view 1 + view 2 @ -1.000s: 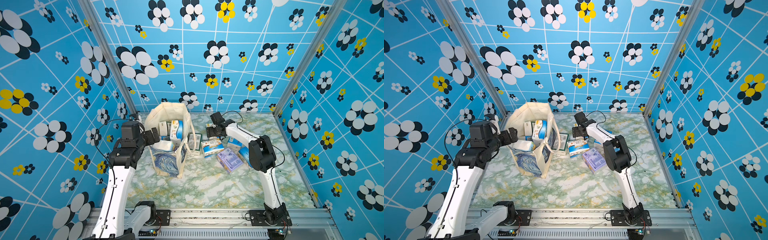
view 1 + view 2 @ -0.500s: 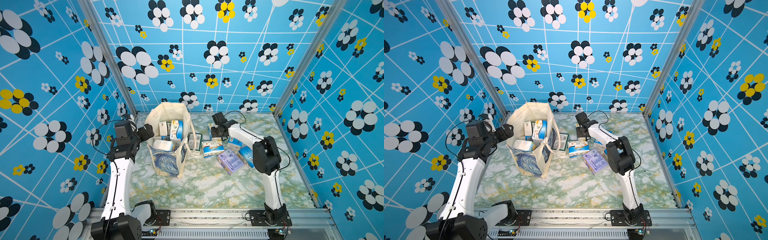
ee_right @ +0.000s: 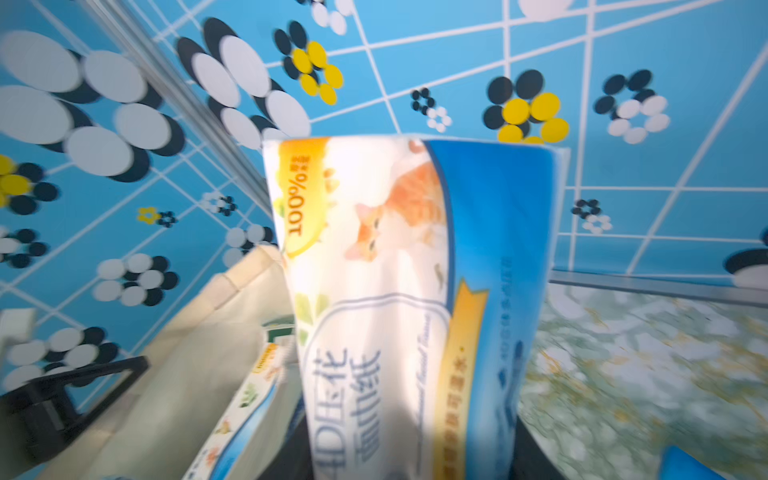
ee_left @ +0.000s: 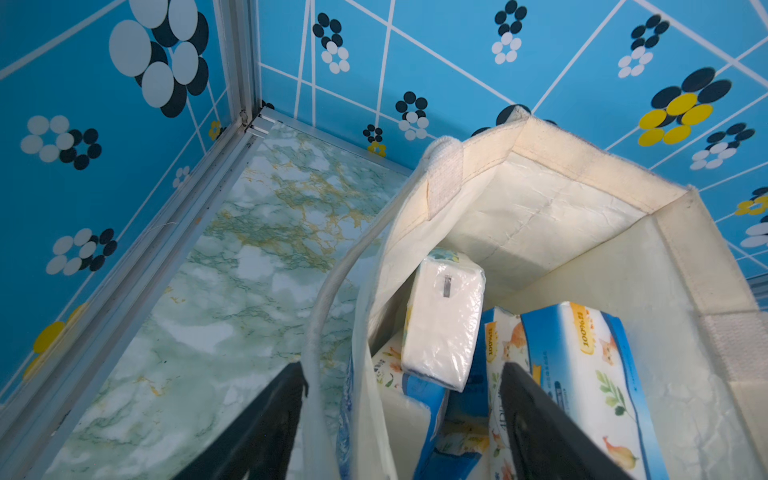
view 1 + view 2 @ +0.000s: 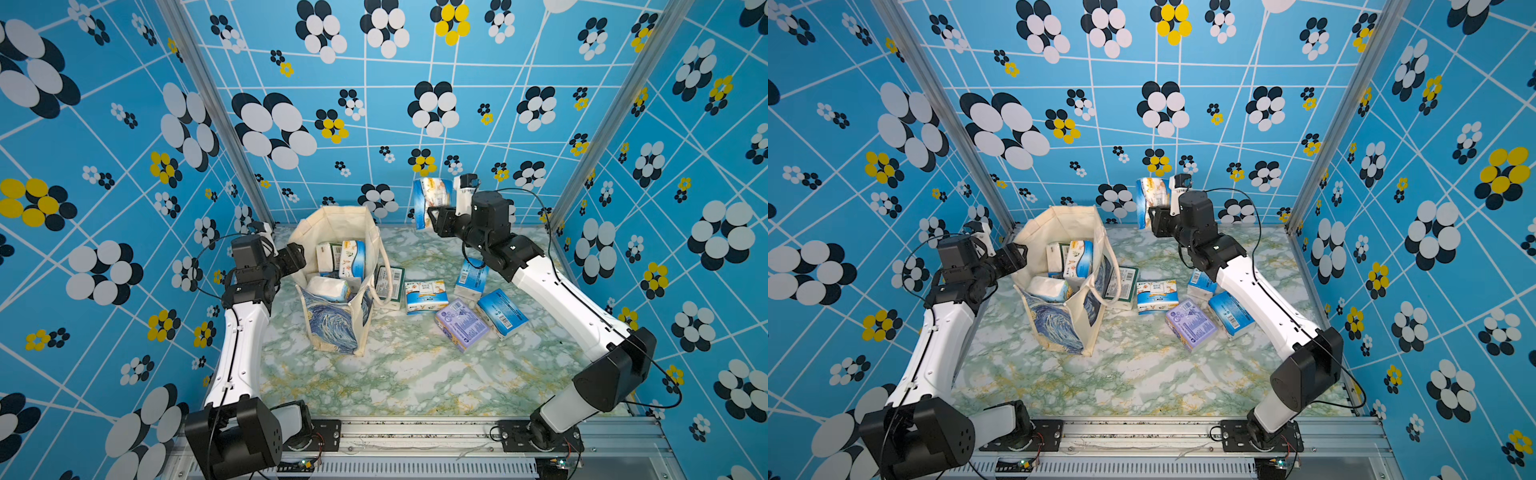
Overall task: Put tissues into the canvas bag
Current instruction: Pick up the pack of facial tissues from the center of the board, then place the pack of facial tissues in the canvas bag.
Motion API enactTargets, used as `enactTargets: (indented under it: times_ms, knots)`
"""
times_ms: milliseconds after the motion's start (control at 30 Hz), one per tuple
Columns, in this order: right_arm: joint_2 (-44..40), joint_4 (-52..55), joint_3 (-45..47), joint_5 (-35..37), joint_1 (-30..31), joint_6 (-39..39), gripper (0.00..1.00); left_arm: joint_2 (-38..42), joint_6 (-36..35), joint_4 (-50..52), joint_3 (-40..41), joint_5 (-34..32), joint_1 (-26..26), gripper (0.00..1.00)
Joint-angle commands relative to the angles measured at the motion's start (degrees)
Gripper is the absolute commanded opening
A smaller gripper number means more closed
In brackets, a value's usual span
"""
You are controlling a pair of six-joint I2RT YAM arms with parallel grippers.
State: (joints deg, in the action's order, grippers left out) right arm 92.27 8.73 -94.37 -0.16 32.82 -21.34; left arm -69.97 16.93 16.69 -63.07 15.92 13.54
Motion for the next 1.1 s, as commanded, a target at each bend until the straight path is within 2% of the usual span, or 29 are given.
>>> enactTargets:
  times_ms: [0, 100, 200, 467, 733, 867, 967, 1067]
  knots:
    - [2.22, -7.76, -2.51, -9.81, 4.13, -3.0, 0.48, -0.25, -1.73, -0.21, -0.9, 1.26, 0.3, 0.49]
    - [6.01, -9.04, -7.78, -12.89, 7.57, -3.99, 0.48, 0.48, -1.22, -0.9, -0.32, 3.22, 0.18, 0.3]
    - [11.35, -10.0, -13.34, -14.62, 9.81, -5.64, 0.48, 1.39, -0.89, -2.0, 0.2, 5.55, -0.57, 0.25]
    - [23.27, -12.22, -23.53, -16.44, 12.15, -11.96, 0.48, 2.3, -0.71, -3.94, 0.89, 9.37, -5.01, 0.23]
    - [34.29, -2.97, -35.56, -13.38, 14.13, -10.37, 0.48, 3.53, 0.12, -5.62, 1.15, 9.06, -8.78, 0.23]
    - [40.15, 2.54, -44.01, -9.49, 15.51, -7.64, 0.49, 3.5, 0.01, -5.7, 0.86, 8.41, -9.62, 0.23]
    - [44.38, 9.61, -51.67, -3.3, 16.37, -4.18, 0.5, 4.12, -0.23, -5.23, 0.76, 7.42, -9.6, 0.23]
    - [47.29, 13.1, -55.46, 0.49, 16.48, -2.61, 0.5, 5.51, -1.27, -3.96, 0.67, 5.2, -9.59, 0.23]
